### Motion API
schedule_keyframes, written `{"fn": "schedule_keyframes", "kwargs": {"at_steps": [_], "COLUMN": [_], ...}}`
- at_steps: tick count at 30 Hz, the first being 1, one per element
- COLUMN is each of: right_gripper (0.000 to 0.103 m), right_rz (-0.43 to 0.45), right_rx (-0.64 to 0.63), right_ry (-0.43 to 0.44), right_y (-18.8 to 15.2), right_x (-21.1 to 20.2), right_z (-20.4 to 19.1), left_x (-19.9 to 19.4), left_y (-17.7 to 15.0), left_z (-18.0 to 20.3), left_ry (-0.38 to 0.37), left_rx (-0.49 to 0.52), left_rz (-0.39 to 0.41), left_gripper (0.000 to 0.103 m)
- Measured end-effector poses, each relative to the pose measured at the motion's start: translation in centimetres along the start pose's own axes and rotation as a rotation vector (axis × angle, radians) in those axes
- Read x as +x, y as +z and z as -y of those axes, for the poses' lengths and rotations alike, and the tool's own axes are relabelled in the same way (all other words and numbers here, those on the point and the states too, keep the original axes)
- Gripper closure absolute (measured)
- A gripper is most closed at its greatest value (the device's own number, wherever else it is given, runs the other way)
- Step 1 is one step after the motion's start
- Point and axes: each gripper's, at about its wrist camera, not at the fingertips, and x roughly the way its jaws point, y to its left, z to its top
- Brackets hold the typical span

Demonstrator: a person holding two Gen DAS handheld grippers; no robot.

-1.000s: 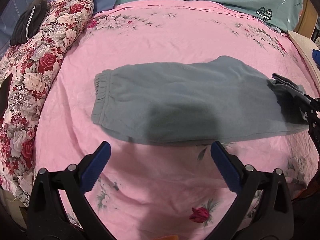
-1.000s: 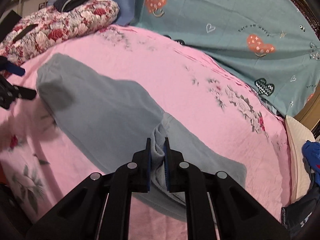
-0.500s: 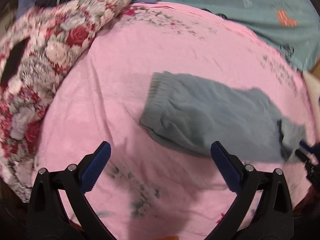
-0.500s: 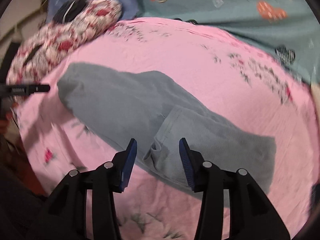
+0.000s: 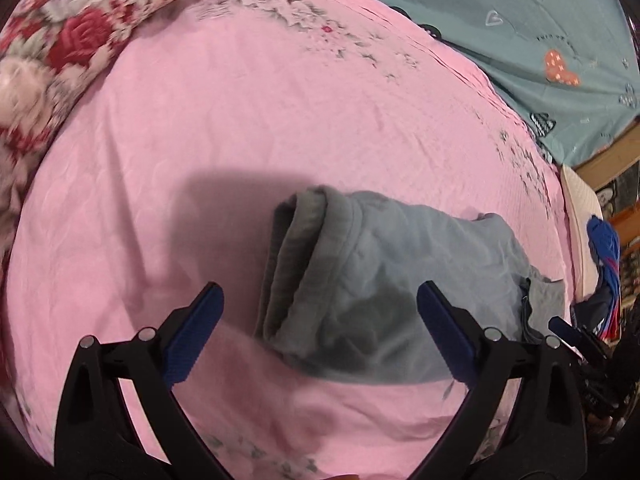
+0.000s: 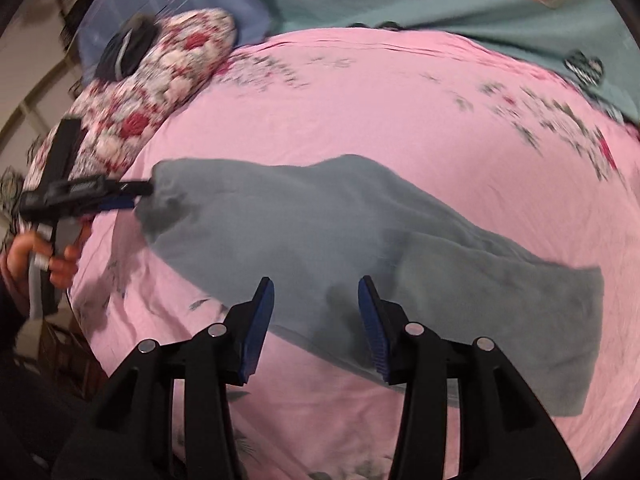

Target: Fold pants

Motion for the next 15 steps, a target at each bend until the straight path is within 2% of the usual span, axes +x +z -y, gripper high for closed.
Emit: {"fn": "schedule_keyframes", "kwargs": {"at_steps": [1,5,8,10,11,12,13,15], "right_gripper": [0.058,0.058,0.058,0.058,0.058,0.058,0.057,0.058], "right_rz": [-0.005,-0.016,-0.038,-0.089,-0.118,-0.139,-0.150,-0.135], "right_rx": [-0.031,-0.120,-0.093,-0.038,-0.011,0.009,0.024,0.022], "right_ry": [0.003,-0.005,-0.020,-0.033,-0.033,-0.034,-0.036,-0.039], "right_y": [0.2,0.8,1.2,1.0,0.7,0.4,0.2,0.0], "right_x": [0.5,2.1,3.7,5.3,6.1,6.7,7.2,7.1], "right_z": [-1.3,-4.5,-5.0,-4.3,-3.9,-3.6,-3.4,-3.4], "left_x": [0.3,2.2,3.3,3.4,3.3,3.4,3.4,3.0], "left_y": [0.3,1.6,2.1,2.3,2.4,2.5,2.5,2.3], "left_z": [0.0,0.2,0.2,0.0,-0.1,-0.2,-0.3,-0.2], "left_ry": [-0.012,-0.070,-0.085,-0.108,-0.111,-0.097,-0.087,-0.118], "left_rx": [0.014,0.096,0.147,0.159,0.162,0.170,0.179,0.184], "left_rz": [-0.008,-0.076,-0.122,-0.139,-0.143,-0.143,-0.155,-0.154], "left_gripper": [0.008,0.030,0.030,0.030,0.037,0.067,0.075,0.080]}}
